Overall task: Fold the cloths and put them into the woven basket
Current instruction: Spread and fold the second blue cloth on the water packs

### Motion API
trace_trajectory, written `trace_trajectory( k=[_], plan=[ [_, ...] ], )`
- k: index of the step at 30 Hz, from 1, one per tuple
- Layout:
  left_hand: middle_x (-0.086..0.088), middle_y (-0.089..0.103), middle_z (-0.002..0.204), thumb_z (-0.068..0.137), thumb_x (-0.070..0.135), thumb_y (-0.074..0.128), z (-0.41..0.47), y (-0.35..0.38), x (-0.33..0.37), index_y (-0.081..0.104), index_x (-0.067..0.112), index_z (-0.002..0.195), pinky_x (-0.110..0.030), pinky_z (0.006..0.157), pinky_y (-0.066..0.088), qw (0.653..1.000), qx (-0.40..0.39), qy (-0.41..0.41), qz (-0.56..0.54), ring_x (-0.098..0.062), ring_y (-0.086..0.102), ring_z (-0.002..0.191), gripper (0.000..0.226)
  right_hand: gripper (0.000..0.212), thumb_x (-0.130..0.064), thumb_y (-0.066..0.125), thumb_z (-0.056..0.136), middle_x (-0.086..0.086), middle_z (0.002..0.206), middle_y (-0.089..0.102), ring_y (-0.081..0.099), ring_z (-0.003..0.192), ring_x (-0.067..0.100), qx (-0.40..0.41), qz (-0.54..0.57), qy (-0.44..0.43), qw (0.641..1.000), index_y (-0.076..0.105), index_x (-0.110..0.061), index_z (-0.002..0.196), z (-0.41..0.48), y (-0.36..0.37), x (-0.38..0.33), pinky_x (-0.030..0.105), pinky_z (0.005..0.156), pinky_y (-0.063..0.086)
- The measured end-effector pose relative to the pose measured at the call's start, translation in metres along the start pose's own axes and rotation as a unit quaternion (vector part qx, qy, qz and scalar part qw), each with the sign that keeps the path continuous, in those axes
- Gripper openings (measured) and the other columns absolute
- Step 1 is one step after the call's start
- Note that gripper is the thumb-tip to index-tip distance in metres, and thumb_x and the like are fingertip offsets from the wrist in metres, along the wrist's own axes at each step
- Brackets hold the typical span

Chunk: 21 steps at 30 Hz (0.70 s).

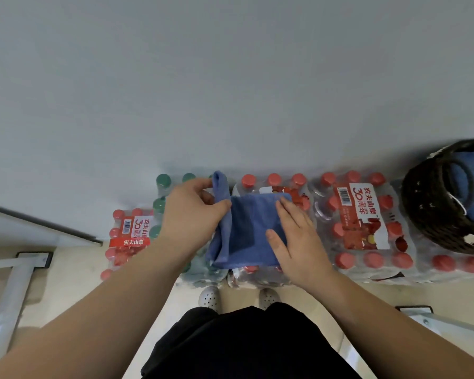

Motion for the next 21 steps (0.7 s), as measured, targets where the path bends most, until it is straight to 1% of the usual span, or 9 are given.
trace_trajectory(
  k=[4, 5, 7, 9, 10, 12, 15, 19, 21],
  plan=[
    [-0.002, 0.066, 0.063, 0.076, 0.016, 0.070, 0.000, 0.056, 0.021, 0.070, 0.019, 0.089, -0.037, 0.063, 0.056, 0.996, -0.005, 0.047, 0.082, -0.018, 0.066, 0.063, 0.013, 0.067, -0.060, 0.030, 0.099, -0.005, 0.155, 0.038, 0.037, 0.140, 0.011, 0.000, 0.166, 0.034, 0.986, 0.030, -0.023, 0.155, -0.008, -0.022, 0.019, 0.038, 0.115, 0.035],
    [0.000, 0.064, 0.061, 0.076, 0.016, 0.071, 0.000, 0.069, 0.025, 0.069, 0.017, 0.088, -0.032, 0.059, 0.053, 0.993, -0.011, 0.056, 0.106, -0.014, 0.063, 0.061, 0.013, 0.064, -0.058, 0.031, 0.099, -0.011, 0.151, 0.042, 0.041, 0.136, 0.005, -0.009, 0.204, 0.042, 0.978, 0.030, -0.026, 0.155, -0.010, -0.027, 0.022, 0.034, 0.113, 0.037],
    [0.005, 0.057, 0.056, 0.075, 0.015, 0.070, 0.001, 0.090, 0.028, 0.066, 0.016, 0.081, -0.022, 0.051, 0.042, 0.986, -0.020, 0.070, 0.147, -0.010, 0.057, 0.057, 0.007, 0.059, -0.051, 0.036, 0.099, -0.035, 0.138, 0.043, 0.043, 0.124, -0.015, -0.037, 0.266, 0.049, 0.962, 0.027, -0.035, 0.155, -0.012, -0.033, 0.027, 0.019, 0.106, 0.038],
    [0.004, 0.054, 0.056, 0.074, 0.014, 0.069, 0.002, 0.106, 0.025, 0.059, 0.016, 0.074, -0.021, 0.049, 0.035, 0.982, -0.018, 0.070, 0.174, -0.012, 0.053, 0.056, 0.010, 0.055, -0.049, 0.037, 0.100, -0.052, 0.123, 0.037, 0.040, 0.112, -0.028, -0.061, 0.292, 0.050, 0.953, 0.025, -0.043, 0.154, -0.014, -0.037, 0.035, 0.007, 0.096, 0.035],
    [0.004, 0.055, 0.057, 0.074, 0.015, 0.069, 0.002, 0.113, 0.023, 0.058, 0.016, 0.074, -0.023, 0.050, 0.035, 0.981, -0.018, 0.066, 0.183, -0.012, 0.053, 0.056, 0.011, 0.054, -0.050, 0.038, 0.100, -0.051, 0.124, 0.036, 0.039, 0.112, -0.030, -0.070, 0.299, 0.046, 0.951, 0.026, -0.046, 0.152, -0.015, -0.037, 0.038, 0.005, 0.095, 0.034],
    [0.003, 0.059, 0.058, 0.076, 0.022, 0.070, 0.000, 0.123, 0.019, 0.060, 0.017, 0.076, -0.026, 0.054, 0.036, 0.978, -0.020, 0.064, 0.197, -0.009, 0.054, 0.057, 0.011, 0.049, -0.048, 0.039, 0.101, -0.036, 0.137, 0.042, 0.039, 0.120, -0.024, -0.087, 0.307, 0.032, 0.947, 0.033, -0.045, 0.149, -0.015, -0.037, 0.041, 0.007, 0.101, 0.033],
    [0.001, 0.068, 0.067, 0.084, 0.021, 0.065, -0.006, 0.131, 0.019, 0.063, 0.015, 0.086, -0.028, 0.065, 0.045, 0.976, -0.026, 0.061, 0.210, -0.013, 0.060, 0.066, 0.007, 0.047, -0.043, 0.042, 0.103, -0.012, 0.150, 0.044, 0.037, 0.137, 0.000, -0.118, 0.273, 0.007, 0.955, 0.038, -0.038, 0.150, -0.013, -0.035, 0.046, 0.021, 0.113, 0.031],
    [-0.002, 0.068, 0.077, 0.086, 0.010, 0.057, -0.018, 0.127, 0.017, 0.071, 0.012, 0.097, -0.035, 0.072, 0.049, 0.962, -0.006, 0.093, 0.257, -0.025, 0.060, 0.074, 0.018, 0.049, -0.039, 0.051, 0.101, -0.007, 0.145, 0.046, 0.041, 0.132, 0.007, -0.130, 0.210, -0.005, 0.969, 0.044, -0.028, 0.148, -0.007, -0.035, 0.047, 0.026, 0.112, 0.033],
    [-0.007, 0.071, 0.103, 0.087, 0.016, 0.061, -0.023, 0.122, 0.013, 0.070, 0.014, 0.116, -0.036, 0.081, 0.052, 0.949, 0.024, 0.134, 0.285, -0.028, 0.064, 0.094, 0.031, 0.054, -0.038, 0.056, 0.099, -0.007, 0.144, 0.045, 0.041, 0.132, 0.009, -0.132, 0.176, -0.014, 0.975, 0.045, -0.021, 0.149, -0.005, -0.034, 0.046, 0.027, 0.112, 0.033]
  ],
)
Point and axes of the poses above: each hand's wrist, its own z-axis towards the middle knuckle, its own y-axis out of the palm, x = y × z, the point moved 4 cm from there along z, towards the middle knuckle
